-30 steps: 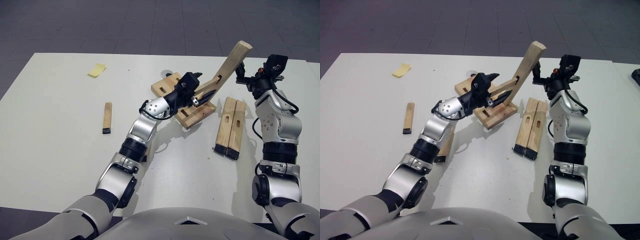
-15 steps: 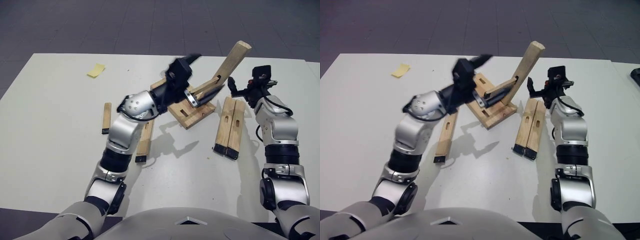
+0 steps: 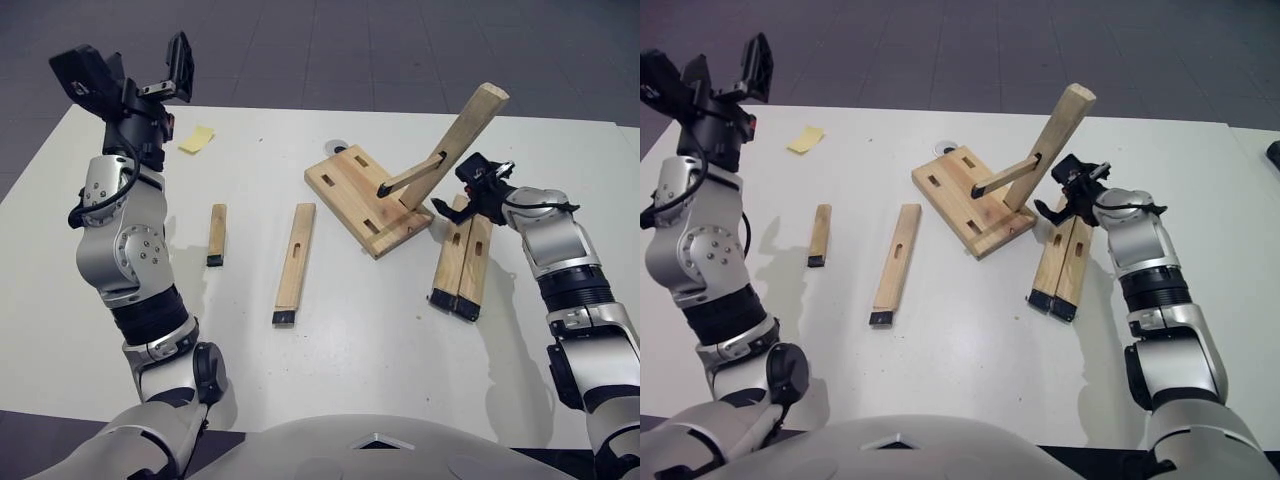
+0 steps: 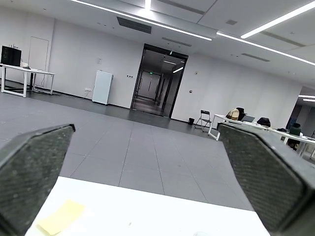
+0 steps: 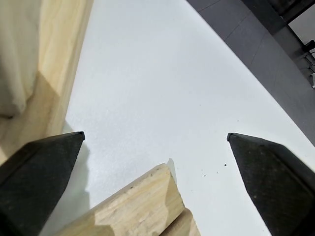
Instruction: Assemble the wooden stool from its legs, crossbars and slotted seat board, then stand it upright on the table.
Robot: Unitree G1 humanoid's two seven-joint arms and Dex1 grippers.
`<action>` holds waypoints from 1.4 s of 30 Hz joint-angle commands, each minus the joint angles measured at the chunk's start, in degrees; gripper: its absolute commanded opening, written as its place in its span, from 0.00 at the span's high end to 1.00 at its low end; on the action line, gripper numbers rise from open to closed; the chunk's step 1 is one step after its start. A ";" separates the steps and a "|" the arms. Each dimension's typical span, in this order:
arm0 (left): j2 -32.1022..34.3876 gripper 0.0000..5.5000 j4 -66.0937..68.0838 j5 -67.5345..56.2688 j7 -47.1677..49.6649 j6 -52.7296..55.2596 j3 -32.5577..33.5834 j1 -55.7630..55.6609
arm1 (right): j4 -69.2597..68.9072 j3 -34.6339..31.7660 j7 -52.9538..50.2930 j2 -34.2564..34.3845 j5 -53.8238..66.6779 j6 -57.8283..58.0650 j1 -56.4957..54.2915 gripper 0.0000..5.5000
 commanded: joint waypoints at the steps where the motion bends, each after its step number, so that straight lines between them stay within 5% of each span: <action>1: 1.03 0.02 0.77 1.57 1.55 0.65 -1.70 0.35 | 0.86 0.76 0.64 -0.51 -2.23 -0.57 -1.32 0.02; 11: 1.88 0.02 1.39 1.44 2.48 0.70 -2.60 -0.21 | -12.57 -1.24 8.31 -0.47 1.73 6.77 3.87 0.02; 16: 1.19 0.02 1.38 1.49 4.18 -0.39 -1.66 0.38 | -17.69 -12.48 0.53 -1.22 4.01 16.82 5.54 0.02; 23: -0.33 0.02 -1.47 2.06 7.56 -0.97 -1.63 3.26 | -32.95 -17.80 -5.20 1.95 6.56 30.05 18.61 0.02; 42: -1.79 0.02 -3.25 2.04 10.97 -0.44 -2.70 6.51 | -34.10 -28.21 -6.27 2.05 15.58 39.89 22.22 0.02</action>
